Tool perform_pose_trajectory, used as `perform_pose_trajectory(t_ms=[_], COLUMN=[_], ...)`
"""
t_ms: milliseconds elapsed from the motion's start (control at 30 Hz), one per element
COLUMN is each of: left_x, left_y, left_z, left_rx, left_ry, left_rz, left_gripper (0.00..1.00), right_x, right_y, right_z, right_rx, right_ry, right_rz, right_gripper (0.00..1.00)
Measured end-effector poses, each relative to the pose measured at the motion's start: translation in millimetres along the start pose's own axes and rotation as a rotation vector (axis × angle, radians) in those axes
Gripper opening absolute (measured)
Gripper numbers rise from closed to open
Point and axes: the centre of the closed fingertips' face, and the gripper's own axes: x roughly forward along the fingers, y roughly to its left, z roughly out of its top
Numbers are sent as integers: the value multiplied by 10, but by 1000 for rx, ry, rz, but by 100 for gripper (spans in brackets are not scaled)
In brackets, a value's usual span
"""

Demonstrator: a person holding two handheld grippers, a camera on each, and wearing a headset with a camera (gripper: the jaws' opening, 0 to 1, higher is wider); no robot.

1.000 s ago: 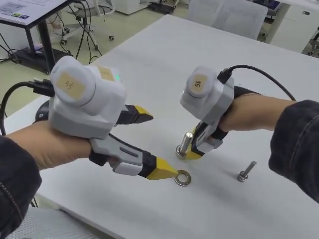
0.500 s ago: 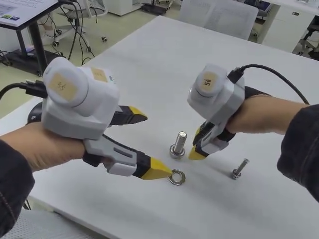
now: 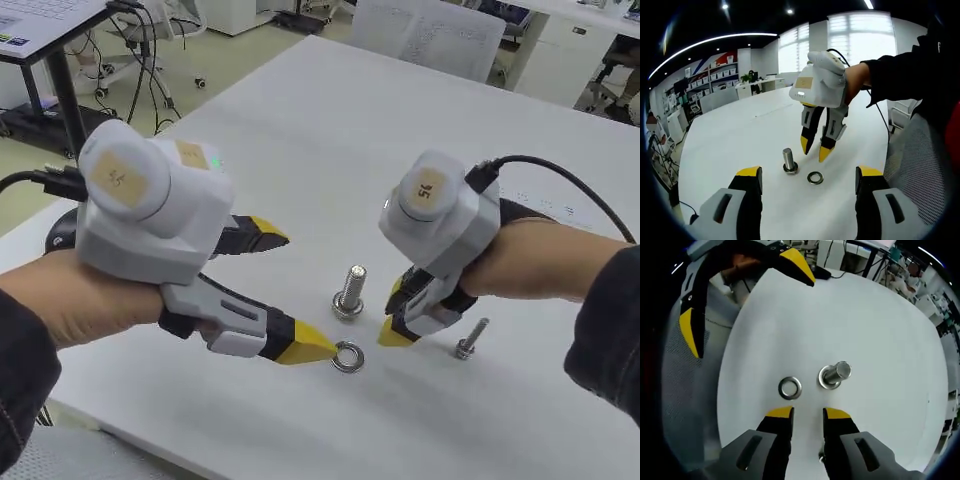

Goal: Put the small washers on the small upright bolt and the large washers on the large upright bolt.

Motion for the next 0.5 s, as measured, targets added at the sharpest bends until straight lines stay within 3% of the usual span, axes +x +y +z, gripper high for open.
perform_pose_trajectory(t_ms=[333, 500], left_x=[7, 12], left_y=[-10, -25], left_z=[-10, -21], left_rx=[7, 12], left_ry=[8, 16], left_rz=[-1, -3], left_gripper=[75, 75], right_x=[86, 137], right_y=[174, 217], right_z=[-18, 51], right_rx=[0, -5], right_ry=[0, -9], right_rz=[36, 51], right_gripper=[25, 26])
